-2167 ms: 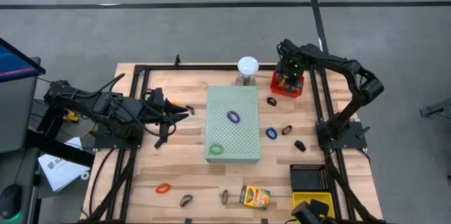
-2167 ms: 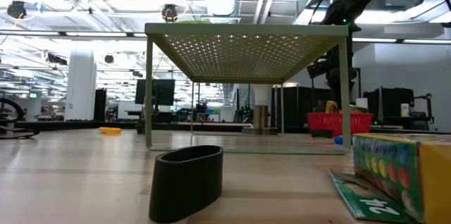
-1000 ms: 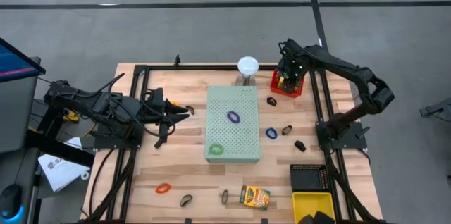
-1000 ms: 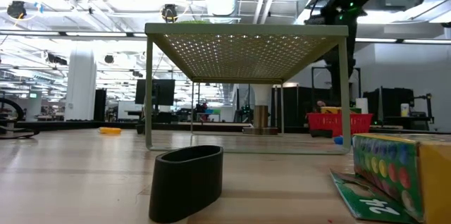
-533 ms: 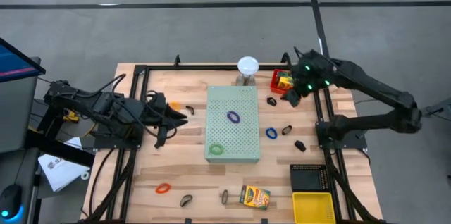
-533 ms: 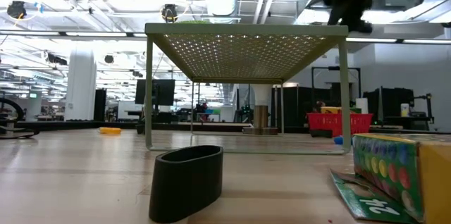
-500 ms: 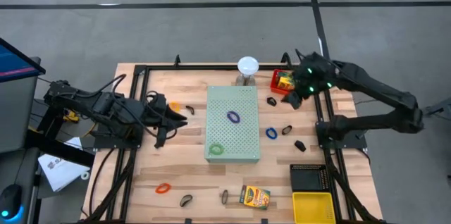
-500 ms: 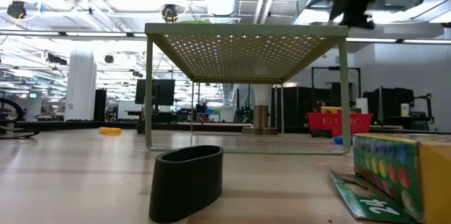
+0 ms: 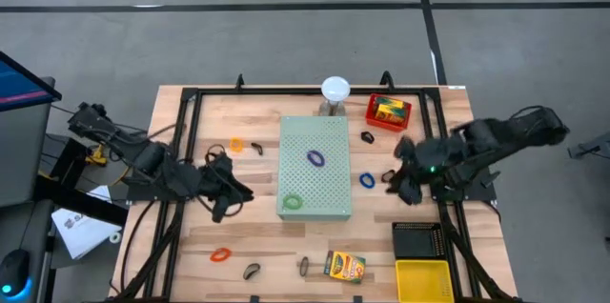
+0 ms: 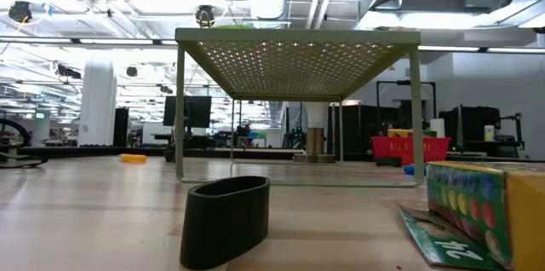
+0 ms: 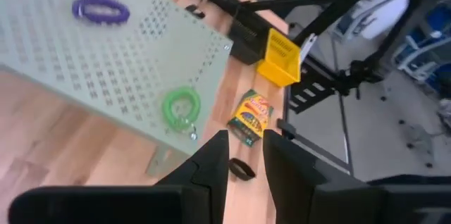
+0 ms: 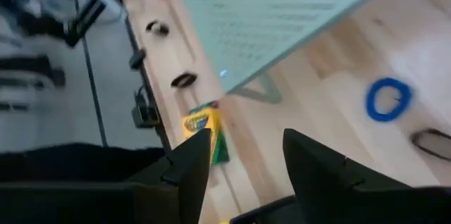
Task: Pick & Place Office Desk Supplies
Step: Put the yellow crayon box into the red bin
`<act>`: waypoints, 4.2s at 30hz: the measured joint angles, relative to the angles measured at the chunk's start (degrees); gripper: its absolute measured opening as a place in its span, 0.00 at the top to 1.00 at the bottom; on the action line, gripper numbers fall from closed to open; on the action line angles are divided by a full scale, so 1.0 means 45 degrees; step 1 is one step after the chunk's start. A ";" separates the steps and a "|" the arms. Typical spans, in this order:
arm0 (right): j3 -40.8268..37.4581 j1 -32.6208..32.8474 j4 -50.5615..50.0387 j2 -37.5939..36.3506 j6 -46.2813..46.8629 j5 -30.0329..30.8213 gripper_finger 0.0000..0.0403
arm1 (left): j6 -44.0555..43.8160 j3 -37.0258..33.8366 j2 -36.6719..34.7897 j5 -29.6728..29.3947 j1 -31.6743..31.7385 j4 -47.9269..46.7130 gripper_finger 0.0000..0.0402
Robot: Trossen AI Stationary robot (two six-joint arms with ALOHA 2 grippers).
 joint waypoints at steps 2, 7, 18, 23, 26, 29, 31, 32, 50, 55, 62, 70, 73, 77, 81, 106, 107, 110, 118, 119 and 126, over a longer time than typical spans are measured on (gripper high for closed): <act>0.0000 0.0934 0.0655 0.0464 -0.0091 0.0247 0.57 | -0.0648 -0.0013 0.0395 -0.0559 -0.0481 0.0079 0.79; 0.0000 0.2984 0.2775 0.1893 -0.0903 0.0279 0.57 | -0.2109 -0.0013 0.1423 -0.1427 -0.1562 0.0464 0.79; 0.0000 0.6327 0.7140 0.5306 -0.2252 0.0588 0.34 | -0.4943 -0.0013 0.3411 -0.2532 -0.3929 0.1993 0.79; -0.0010 0.6640 0.7873 0.6546 -0.0704 -0.0464 0.18 | -0.5015 -0.0013 0.3917 -0.2934 -0.4508 0.2830 0.79; -0.0010 0.6634 0.8918 0.7218 -0.0076 -0.1470 0.11 | -0.4857 -0.0013 0.4088 -0.2933 -0.4752 0.3086 0.79; 0.0087 0.6549 0.9511 0.7891 0.0230 -0.1557 0.09 | -0.4561 -0.0013 0.4100 -0.2944 -0.4962 0.3172 0.79; 0.0250 0.6397 1.0211 0.8347 0.0981 -0.2184 0.09 | -0.4332 -0.0013 0.4100 -0.2941 -0.5097 0.3268 0.79; 0.0339 0.6332 1.1013 0.8550 0.1674 -0.2571 0.10 | -0.4199 -0.0013 0.4100 -0.2943 -0.5179 0.3379 0.79; 0.1564 0.6629 1.9562 1.2245 1.0416 -0.4877 0.08 | -0.2522 -0.0013 0.4090 -0.3369 -0.6777 0.4156 0.79; 0.3227 0.6641 1.9437 1.2742 1.0080 -0.5526 0.05 | -0.2226 -0.0013 0.4090 -0.3369 -0.6786 0.4161 0.79; 0.4305 0.6312 1.8158 1.2662 0.9746 -0.5405 0.01 | -0.2106 -0.0013 0.4090 -0.3369 -0.6777 0.4146 0.79; 0.5098 0.6338 1.6764 1.2695 1.0817 -0.5440 0.01 | -0.2096 -0.0013 0.4090 -0.3594 -0.6777 0.4149 0.79; 0.5260 0.6303 1.6164 1.2695 1.1819 -0.5438 0.01 | -0.2096 -0.0013 0.4090 -0.3679 -0.6777 0.4156 0.79; 0.5260 0.6108 1.6308 1.2691 1.2615 -0.5438 0.01 | -0.2096 -0.0013 0.4090 -0.3694 -0.6767 0.4156 0.79; 0.5859 0.5943 1.6568 1.2682 1.2532 -0.5155 0.01 | -0.2091 -0.0013 0.4090 -0.3787 -0.6762 0.4149 0.79; 1.3158 0.5743 0.1868 1.3703 0.0104 -0.0900 0.01 | -0.1865 -0.0013 0.4090 -0.3932 -0.6752 0.4137 0.79; 1.3158 0.5842 0.1447 1.3843 0.0127 -0.0509 0.01 | -0.1873 -0.0013 0.4090 -0.3932 -0.6752 0.4142 0.79; 1.3153 0.6193 -0.0514 1.4202 0.0600 0.1035 0.01 | -0.1957 -0.0013 0.4090 -0.3932 -0.6752 0.4146 0.79; 1.3158 0.6632 -0.5410 1.4085 0.3344 0.5734 0.01 | -0.1938 -0.0013 0.4085 -0.4163 -0.6657 0.4148 0.79; 1.3158 0.6632 -0.5819 1.4085 0.3774 0.6024 0.01 | -0.1894 -0.0013 0.4085 -0.4167 -0.6619 0.4144 0.79; 1.2747 0.6396 -0.5896 1.4179 0.5752 0.6176 0.01 | -0.1465 -0.0013 0.4085 -0.4239 -0.6383 0.4141 0.79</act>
